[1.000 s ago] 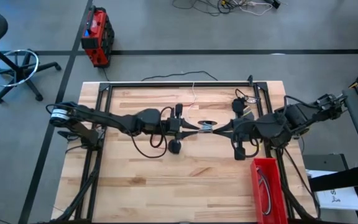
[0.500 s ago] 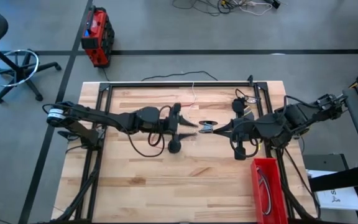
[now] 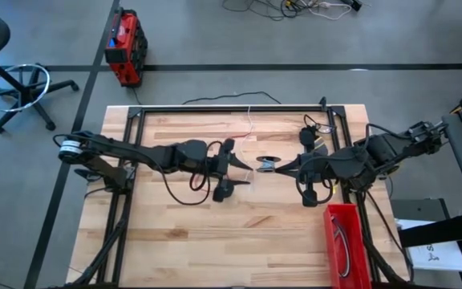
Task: Coil cords
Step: Uncoil the white wire from the spool
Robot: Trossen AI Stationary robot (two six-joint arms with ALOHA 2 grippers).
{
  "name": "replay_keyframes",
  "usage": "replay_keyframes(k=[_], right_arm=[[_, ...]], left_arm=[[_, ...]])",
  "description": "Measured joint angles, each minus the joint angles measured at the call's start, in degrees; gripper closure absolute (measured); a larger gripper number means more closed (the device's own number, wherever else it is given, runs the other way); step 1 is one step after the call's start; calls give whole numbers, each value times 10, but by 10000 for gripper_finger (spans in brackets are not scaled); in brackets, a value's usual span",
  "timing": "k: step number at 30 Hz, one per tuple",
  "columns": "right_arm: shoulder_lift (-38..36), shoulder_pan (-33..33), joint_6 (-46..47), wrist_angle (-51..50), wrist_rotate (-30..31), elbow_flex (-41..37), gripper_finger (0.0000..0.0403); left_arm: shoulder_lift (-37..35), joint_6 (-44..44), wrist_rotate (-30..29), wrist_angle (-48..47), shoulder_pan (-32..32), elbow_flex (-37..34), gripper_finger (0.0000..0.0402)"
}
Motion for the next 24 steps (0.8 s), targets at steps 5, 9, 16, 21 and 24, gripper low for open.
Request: replay_keyframes(k=[5,9,16,21,24], right_arm=[[0,0,3,-10,0,0,403],[3,0,3,-9,0,0,403],[4,0,3,-9,0,0,403],[4,0,0,-5,0,0,403],[4,0,0,-5,0,0,403]], left_arm=[[-10,9,-37,-34,0,0,231],[-10,7,-24,-22,0,0,235],[-9,-12,17,6,0,0,220],[19,-34,26,55,0,0,213],[31,-34,22,64,0,0,223]])
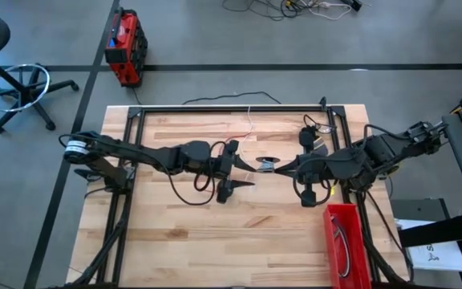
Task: Coil cords
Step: Uncoil the white wire from the spool
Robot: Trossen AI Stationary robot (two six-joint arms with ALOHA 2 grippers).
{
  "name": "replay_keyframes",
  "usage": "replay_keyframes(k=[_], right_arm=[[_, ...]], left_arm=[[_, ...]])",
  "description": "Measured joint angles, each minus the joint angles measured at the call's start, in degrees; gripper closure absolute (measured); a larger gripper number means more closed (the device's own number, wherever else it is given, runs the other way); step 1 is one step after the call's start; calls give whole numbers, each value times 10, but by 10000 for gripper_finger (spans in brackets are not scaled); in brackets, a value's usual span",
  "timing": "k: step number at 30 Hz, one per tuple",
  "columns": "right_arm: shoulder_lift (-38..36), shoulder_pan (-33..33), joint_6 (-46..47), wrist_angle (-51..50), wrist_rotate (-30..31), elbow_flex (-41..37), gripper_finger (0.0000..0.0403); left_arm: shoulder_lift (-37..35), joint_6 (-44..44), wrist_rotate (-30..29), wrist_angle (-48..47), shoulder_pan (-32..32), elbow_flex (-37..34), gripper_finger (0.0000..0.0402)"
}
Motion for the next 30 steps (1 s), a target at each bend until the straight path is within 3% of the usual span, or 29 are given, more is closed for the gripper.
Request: replay_keyframes(k=[4,9,12,14,19,24,27,30], right_arm=[[0,0,-2,-1,0,0,403],[0,0,-4,-2,0,0,403],[0,0,-8,-1,3,0,403],[0,0,-9,0,5,0,403],[1,-2,-42,0,19,21,403],[5,-29,-53,3,19,33,403],[16,-55,-54,14,-15,32,403],[36,-78,-74,53,-95,32,403]], left_arm=[[1,0,-1,1,0,0,271],[-17,10,-1,0,0,0,381],[-38,28,-22,-16,0,0,390],[-60,44,-32,-89,2,21,396],[-79,122,-37,-320,8,185,400],[-52,190,-27,-470,18,372,400],[-26,209,-10,-522,33,468,401],[4,211,3,-570,52,541,401]])
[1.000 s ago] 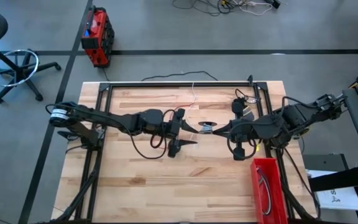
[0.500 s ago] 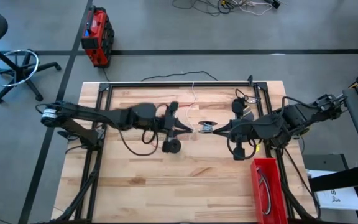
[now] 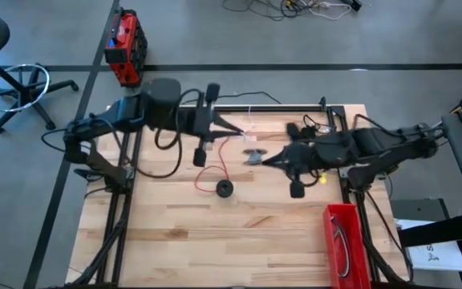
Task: Coil cords
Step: Uncoil the white wire from the spool
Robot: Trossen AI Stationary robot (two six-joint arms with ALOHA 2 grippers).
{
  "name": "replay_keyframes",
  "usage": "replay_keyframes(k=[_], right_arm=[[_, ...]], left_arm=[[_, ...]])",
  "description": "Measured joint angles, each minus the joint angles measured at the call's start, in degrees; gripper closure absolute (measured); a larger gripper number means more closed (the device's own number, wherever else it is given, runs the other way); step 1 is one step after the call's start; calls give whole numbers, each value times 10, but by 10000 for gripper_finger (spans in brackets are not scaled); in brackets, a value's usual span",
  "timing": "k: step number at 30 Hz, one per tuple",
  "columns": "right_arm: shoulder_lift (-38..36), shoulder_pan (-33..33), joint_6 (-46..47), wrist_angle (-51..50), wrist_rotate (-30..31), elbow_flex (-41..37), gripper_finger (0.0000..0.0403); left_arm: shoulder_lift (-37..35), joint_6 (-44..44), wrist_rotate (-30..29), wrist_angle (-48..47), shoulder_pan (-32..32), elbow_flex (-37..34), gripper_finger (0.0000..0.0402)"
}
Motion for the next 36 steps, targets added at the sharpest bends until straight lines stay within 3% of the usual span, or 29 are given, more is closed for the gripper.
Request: replay_keyframes(k=[6,10,16,25,29,32,36], right_arm=[[31,-8,-87,104,-163,17,403],[39,-4,-138,112,-175,55,403],[22,-5,-195,108,-116,127,403],[31,-12,-357,158,14,292,403],[35,-25,-417,171,42,340,403],[35,-37,-435,185,79,356,403],[34,-52,-414,172,85,360,403]], left_arm=[[57,5,8,-52,47,63,401],[85,27,13,-74,72,57,401],[90,77,10,-77,103,64,391],[85,102,-41,-67,156,194,336],[61,49,-44,-51,190,173,294],[55,16,-43,-94,209,172,262],[59,-4,19,-132,214,161,226]])
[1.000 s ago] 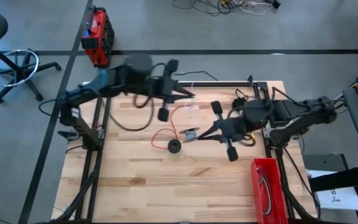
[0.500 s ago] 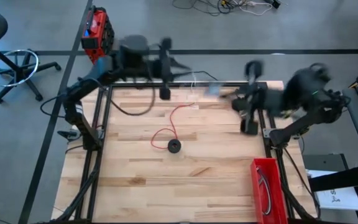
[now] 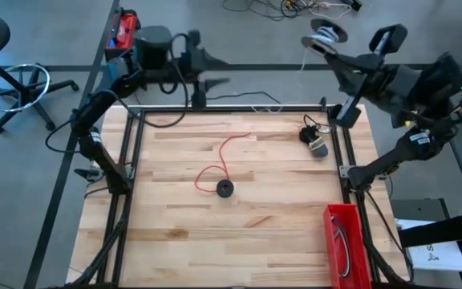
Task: Coil cords
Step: Uncoil the white wire from the spool
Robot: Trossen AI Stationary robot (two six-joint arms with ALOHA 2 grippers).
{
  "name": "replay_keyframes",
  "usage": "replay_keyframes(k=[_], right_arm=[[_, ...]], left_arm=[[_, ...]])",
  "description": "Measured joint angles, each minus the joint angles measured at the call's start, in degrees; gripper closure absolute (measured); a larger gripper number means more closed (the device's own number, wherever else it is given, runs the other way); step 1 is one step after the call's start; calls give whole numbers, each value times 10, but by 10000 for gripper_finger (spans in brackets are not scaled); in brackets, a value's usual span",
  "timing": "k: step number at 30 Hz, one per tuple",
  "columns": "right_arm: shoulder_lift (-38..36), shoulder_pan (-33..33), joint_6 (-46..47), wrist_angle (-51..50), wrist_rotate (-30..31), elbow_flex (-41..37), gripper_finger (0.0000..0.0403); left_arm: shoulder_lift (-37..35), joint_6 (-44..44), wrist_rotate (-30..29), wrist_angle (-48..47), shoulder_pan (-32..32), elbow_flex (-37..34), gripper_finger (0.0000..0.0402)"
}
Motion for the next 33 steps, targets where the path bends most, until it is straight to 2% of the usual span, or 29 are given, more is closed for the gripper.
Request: replay_keyframes(k=[3,6,13,16,20,25,30,33], right_arm=[[5,-8,3,-14,0,-2,403],[14,-16,18,-15,0,-2,403],[41,-17,54,-55,-20,-2,403],[47,-17,71,-87,-22,-3,403],[47,-17,85,-124,-20,-3,403],[47,-17,95,-157,-22,-3,403],[48,-17,112,-174,-22,-3,403],[53,-17,112,-174,-36,-3,403]], left_arm=[[0,-28,86,28,-7,-26,207],[-1,-75,154,107,-15,-71,197],[-1,-118,163,327,-37,-199,193],[-9,-114,173,384,-36,-239,193],[-20,-101,255,404,-37,-272,193],[-25,-102,299,421,-42,-285,193],[-25,-132,304,428,-53,-286,193],[-19,-137,266,427,-63,-290,193]])
